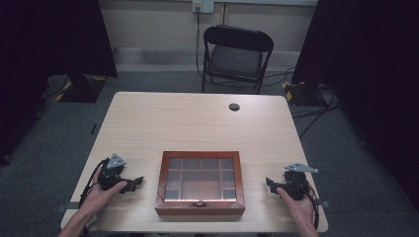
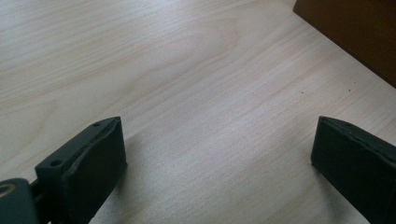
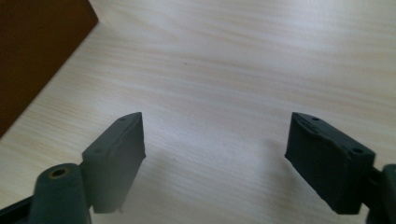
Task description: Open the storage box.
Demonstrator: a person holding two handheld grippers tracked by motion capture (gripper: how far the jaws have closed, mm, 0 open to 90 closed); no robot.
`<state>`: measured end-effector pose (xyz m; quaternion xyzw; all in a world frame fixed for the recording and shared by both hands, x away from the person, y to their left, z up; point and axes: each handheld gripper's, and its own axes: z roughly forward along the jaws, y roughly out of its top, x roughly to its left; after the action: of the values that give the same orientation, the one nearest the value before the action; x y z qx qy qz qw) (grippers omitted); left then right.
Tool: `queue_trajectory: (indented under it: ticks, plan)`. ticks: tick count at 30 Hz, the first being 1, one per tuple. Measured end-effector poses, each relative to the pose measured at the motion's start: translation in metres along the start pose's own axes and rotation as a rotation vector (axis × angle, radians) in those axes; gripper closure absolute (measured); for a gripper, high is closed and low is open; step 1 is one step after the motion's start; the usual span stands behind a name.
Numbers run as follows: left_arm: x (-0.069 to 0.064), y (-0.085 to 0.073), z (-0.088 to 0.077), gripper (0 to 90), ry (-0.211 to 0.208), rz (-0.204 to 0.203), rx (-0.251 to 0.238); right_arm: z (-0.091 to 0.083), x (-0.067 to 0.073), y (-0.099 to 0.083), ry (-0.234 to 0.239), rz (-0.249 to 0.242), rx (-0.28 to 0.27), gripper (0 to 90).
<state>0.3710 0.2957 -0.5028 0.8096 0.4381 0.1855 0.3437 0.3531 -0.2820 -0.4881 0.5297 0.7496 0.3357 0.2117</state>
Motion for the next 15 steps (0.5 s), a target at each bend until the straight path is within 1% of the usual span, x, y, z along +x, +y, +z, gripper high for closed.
queue_trajectory:
  ticks: [1, 2, 3, 4, 5, 6, 7, 8, 9, 10, 11, 12, 13, 14, 15]
  plan:
    - [0.0, 0.0, 0.0, 2.4, 0.0, 0.0, 0.0, 0.0, 0.0, 0.0, 0.0, 0.0, 0.0, 19.9]
    - [0.0, 0.0, 0.0, 2.4, 0.0, 0.0, 0.0, -0.001, 0.002, 0.001, 0.015, -0.003, -0.018, 20.9]
    - [0.0, 0.0, 0.0, 2.4, 0.0, 0.0, 0.0, -0.003, 0.004, 0.003, 0.038, -0.004, -0.024, 23.2]
    - [0.0, 0.0, 0.0, 2.5, 0.0, 0.0, 0.0, -0.004, 0.005, 0.005, 0.047, -0.008, -0.027, 24.7]
    - [0.0, 0.0, 0.0, 2.5, 0.0, 0.0, 0.0, -0.009, 0.011, 0.009, 0.064, -0.028, -0.048, 28.3]
    - [0.0, 0.0, 0.0, 2.5, 0.0, 0.0, 0.0, -0.011, 0.013, 0.01, 0.075, -0.035, -0.059, 30.7]
    - [0.0, 0.0, 0.0, 2.5, 0.0, 0.0, 0.0, -0.011, 0.013, 0.01, 0.075, -0.035, -0.059, 30.7]
    - [0.0, 0.0, 0.0, 2.5, 0.0, 0.0, 0.0, -0.013, 0.016, 0.012, 0.093, -0.049, -0.069, 34.8]
    - [0.0, 0.0, 0.0, 2.5, 0.0, 0.0, 0.0, -0.014, 0.02, 0.014, 0.115, -0.058, -0.069, 34.2]
    - [0.0, 0.0, 0.0, 2.5, 0.0, 0.0, 0.0, -0.015, 0.024, 0.017, 0.152, -0.058, -0.06, 36.5]
    - [0.0, 0.0, 0.0, 2.5, 0.0, 0.0, 0.0, -0.015, 0.024, 0.017, 0.152, -0.058, -0.06, 36.5]
    - [0.0, 0.0, 0.0, 2.4, 0.0, 0.0, 0.0, -0.017, 0.027, 0.02, 0.188, -0.056, -0.066, 39.0]
    - [0.0, 0.0, 0.0, 2.5, 0.0, 0.0, 0.0, -0.017, 0.027, 0.02, 0.188, -0.056, -0.066, 39.0]
    - [0.0, 0.0, 0.0, 2.5, 0.0, 0.0, 0.001, -0.021, 0.031, 0.024, 0.232, -0.048, -0.081, 41.3]
    - [0.0, 0.0, 0.0, 2.4, 0.0, 0.0, 0.0, -0.023, 0.033, 0.027, 0.246, -0.049, -0.084, 42.7]
